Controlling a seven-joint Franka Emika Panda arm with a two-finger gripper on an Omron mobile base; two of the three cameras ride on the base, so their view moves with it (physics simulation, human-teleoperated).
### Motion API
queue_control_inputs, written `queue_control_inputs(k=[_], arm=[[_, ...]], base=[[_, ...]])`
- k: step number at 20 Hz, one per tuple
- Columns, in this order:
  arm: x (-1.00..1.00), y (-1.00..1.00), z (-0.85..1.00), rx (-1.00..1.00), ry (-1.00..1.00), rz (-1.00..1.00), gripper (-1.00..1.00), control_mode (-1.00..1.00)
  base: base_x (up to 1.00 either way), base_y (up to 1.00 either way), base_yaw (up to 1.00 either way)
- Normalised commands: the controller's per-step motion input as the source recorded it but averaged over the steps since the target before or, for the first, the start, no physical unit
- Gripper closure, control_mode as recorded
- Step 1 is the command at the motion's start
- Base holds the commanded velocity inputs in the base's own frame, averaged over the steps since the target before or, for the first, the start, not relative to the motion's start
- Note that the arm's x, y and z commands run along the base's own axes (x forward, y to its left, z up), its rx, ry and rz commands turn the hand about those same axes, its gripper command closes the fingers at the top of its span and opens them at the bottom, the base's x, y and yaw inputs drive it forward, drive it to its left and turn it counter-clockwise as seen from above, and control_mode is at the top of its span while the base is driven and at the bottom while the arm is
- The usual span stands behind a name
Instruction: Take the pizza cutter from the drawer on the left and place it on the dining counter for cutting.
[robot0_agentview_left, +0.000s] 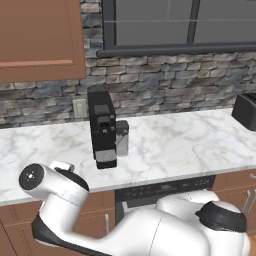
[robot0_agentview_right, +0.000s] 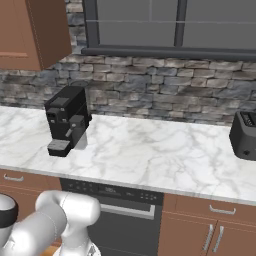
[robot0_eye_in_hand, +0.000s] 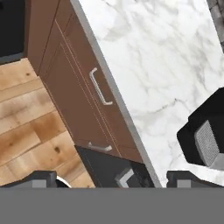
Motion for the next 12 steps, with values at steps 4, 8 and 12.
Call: queue_control_inputs(k=[4,8,12], arm=[[-0.02,0.39,-0.48,-0.14,-0.05,0.13,-1.00,-1.00],[-0.05,0.49,-0.42,-0.18,-0.03,0.12,-1.00,-1.00],[-0.04,0.26,-0.31,-0.17,-0.14,0.09,-1.00,-1.00]], base=[[0.00,0.00,0.00],[0.00,0.00,0.00],[0.00,0.00,0.00]])
